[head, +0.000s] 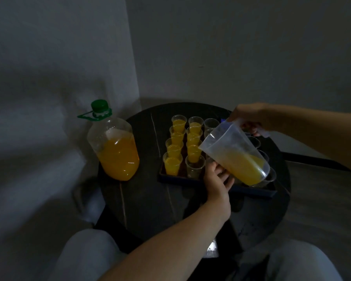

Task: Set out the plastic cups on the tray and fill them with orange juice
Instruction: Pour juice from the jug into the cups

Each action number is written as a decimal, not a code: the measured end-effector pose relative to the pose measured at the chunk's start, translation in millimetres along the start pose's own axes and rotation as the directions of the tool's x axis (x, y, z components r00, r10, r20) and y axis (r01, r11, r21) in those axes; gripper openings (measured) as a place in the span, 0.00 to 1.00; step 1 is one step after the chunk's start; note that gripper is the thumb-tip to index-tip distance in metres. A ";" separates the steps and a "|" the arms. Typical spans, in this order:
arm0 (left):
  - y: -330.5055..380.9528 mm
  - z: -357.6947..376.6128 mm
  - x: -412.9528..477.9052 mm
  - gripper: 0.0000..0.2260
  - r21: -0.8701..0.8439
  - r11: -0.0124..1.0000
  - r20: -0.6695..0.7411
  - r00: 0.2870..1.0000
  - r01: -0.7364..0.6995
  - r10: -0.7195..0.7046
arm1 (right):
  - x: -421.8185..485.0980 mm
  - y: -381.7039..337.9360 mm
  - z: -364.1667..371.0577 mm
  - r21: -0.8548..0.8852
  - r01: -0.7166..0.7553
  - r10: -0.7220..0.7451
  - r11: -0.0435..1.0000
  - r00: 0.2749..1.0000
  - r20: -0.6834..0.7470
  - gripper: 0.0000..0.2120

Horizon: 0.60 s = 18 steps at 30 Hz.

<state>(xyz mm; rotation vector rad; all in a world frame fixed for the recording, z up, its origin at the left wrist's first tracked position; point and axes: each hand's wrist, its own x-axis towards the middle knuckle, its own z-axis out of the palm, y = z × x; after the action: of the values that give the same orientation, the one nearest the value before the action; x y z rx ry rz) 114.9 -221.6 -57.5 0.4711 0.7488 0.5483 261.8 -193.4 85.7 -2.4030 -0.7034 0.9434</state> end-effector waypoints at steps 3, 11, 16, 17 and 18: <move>-4.1 -3.3 -0.2 0.18 0.025 1.000 -0.029 1.000 0.002 -0.001 | -2.5 0.6 5.2 -0.008 0.031 -0.031 0.999 0.999 0.013 0.08; -9.2 -5.9 -2.5 0.16 -0.001 1.000 -0.022 1.000 -0.001 0.001 | -11.0 -8.3 12.1 0.004 0.035 -0.035 0.999 0.999 0.009 0.08; -10.1 -7.2 -2.1 0.16 -0.014 1.000 -0.016 1.000 0.012 -0.012 | -11.4 -9.1 11.8 -0.006 0.015 -0.015 1.000 1.000 0.009 0.10; -10.6 -7.4 -2.0 0.16 -0.019 1.000 -0.013 1.000 0.013 -0.014 | -12.0 -9.7 12.1 -0.005 0.015 -0.015 1.000 1.000 0.008 0.10; -11.2 -7.6 -2.0 0.17 -0.024 1.000 -0.009 1.000 0.011 -0.011 | -11.9 -10.0 12.5 -0.004 0.016 -0.016 1.000 1.000 0.007 0.09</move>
<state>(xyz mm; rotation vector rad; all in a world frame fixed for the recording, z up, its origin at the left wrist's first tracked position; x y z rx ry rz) 111.4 -229.8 -67.9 0.4423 0.7528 0.5486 242.4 -190.1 88.9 -2.3947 -0.7270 0.9448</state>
